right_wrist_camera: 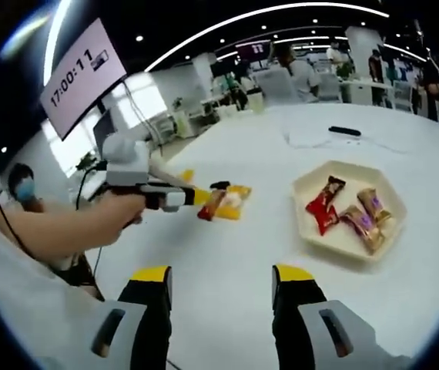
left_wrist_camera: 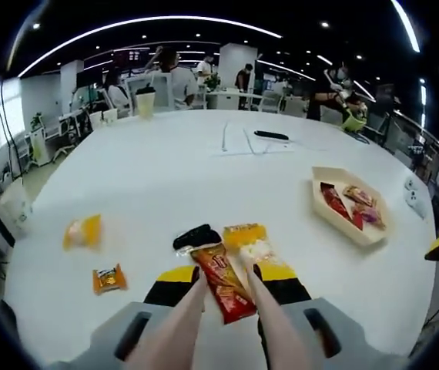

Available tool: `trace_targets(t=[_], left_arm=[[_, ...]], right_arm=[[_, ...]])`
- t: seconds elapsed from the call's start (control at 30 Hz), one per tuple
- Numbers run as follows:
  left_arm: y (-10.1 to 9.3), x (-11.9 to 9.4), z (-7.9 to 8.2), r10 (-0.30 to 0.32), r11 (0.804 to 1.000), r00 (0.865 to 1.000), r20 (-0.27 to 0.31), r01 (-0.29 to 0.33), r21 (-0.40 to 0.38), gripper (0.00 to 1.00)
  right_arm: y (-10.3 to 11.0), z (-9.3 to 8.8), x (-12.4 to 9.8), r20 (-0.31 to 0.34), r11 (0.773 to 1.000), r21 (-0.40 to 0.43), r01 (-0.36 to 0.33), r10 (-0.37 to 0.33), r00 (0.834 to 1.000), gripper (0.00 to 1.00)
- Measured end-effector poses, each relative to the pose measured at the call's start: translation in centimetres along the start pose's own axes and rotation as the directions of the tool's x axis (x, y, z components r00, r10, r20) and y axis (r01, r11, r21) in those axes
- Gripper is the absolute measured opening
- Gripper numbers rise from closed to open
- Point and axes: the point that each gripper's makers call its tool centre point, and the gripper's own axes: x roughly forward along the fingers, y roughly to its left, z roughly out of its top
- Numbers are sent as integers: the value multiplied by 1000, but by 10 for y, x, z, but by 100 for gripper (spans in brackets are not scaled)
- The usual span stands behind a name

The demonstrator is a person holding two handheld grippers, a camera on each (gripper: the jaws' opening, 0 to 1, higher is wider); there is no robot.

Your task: Place the target food into the container with the food tongs after gripping and lifting it, then release it inside without dropping or visibly crushing the food.

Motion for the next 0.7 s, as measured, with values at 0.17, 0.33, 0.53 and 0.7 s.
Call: trace_targets(t=[0.17,0.33,0.53,0.7], left_arm=[[0,6,-8,15,999,1000,-25,-14,43,26],[0,7,-9,32,989,999,-19,-29,146,25],[-2,7,-11,36,969,999,-24,-29,244,23],[-3,7,-11,10,963,1000,-21,-4,268,20]], right_arm=[[11,4,4,-15,1000,-22,-9,8,1000,52],[18,1,5,-35,999,-30,-12,11,999,52],[28,-14,5,-92,1000,-17,-23,21,996,52],[38,-16,9,-110,1000,-13,-17,16,994,51]])
